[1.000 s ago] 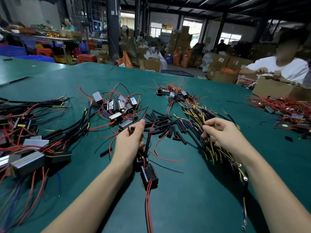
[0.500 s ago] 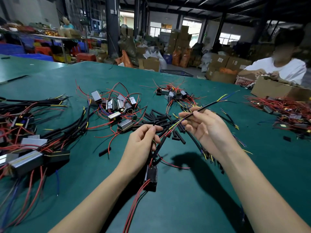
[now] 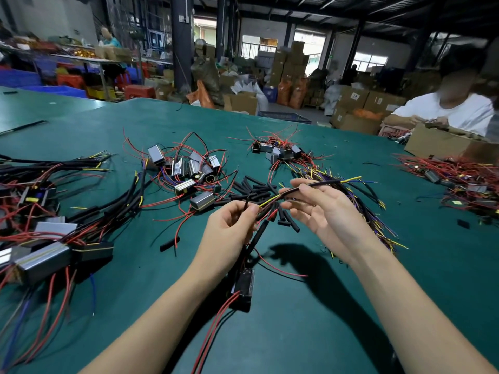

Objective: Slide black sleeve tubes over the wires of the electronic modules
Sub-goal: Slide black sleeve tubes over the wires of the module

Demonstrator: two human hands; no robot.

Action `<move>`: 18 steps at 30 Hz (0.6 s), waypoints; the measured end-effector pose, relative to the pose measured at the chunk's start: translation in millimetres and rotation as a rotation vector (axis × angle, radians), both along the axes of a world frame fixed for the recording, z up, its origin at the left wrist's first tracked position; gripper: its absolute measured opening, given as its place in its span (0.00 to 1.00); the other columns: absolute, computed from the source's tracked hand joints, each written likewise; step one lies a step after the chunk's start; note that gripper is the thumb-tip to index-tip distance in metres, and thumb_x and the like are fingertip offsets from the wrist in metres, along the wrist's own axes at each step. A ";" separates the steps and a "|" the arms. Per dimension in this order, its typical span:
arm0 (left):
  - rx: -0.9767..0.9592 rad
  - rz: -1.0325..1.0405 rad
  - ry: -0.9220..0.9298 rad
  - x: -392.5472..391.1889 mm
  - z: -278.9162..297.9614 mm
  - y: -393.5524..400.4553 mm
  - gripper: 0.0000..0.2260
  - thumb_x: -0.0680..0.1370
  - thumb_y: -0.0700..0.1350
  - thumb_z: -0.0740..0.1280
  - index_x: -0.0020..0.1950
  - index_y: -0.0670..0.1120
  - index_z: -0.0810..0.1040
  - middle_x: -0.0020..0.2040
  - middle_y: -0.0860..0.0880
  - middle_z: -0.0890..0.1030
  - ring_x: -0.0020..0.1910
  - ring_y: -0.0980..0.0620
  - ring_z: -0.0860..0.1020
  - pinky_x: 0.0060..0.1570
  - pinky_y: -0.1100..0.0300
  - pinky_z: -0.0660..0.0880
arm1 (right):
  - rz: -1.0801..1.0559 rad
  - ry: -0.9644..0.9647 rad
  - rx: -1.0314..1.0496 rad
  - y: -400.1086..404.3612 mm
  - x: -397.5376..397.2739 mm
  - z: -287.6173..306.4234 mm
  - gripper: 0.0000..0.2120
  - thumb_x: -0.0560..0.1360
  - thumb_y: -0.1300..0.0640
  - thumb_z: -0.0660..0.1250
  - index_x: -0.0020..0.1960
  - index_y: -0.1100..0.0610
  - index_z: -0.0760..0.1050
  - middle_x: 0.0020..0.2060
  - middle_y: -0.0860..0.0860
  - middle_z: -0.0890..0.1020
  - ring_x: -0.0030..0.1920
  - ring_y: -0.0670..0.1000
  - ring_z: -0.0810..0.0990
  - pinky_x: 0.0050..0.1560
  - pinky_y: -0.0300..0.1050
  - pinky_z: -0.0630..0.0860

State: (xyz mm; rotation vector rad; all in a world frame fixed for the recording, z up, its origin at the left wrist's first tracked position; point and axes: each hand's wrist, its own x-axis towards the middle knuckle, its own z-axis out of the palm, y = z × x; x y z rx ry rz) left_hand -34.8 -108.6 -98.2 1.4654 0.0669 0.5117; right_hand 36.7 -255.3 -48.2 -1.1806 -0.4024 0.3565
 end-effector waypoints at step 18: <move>-0.154 -0.099 -0.001 -2.6 6.6 1.8 0.13 0.78 0.40 0.63 0.33 0.49 0.73 0.28 0.52 0.72 0.26 0.56 0.66 0.26 0.69 0.63 | 0.042 -0.066 0.006 1.1 -1.6 -5.9 0.06 0.77 0.67 0.60 0.47 0.62 0.76 0.39 0.55 0.85 0.35 0.47 0.82 0.37 0.34 0.77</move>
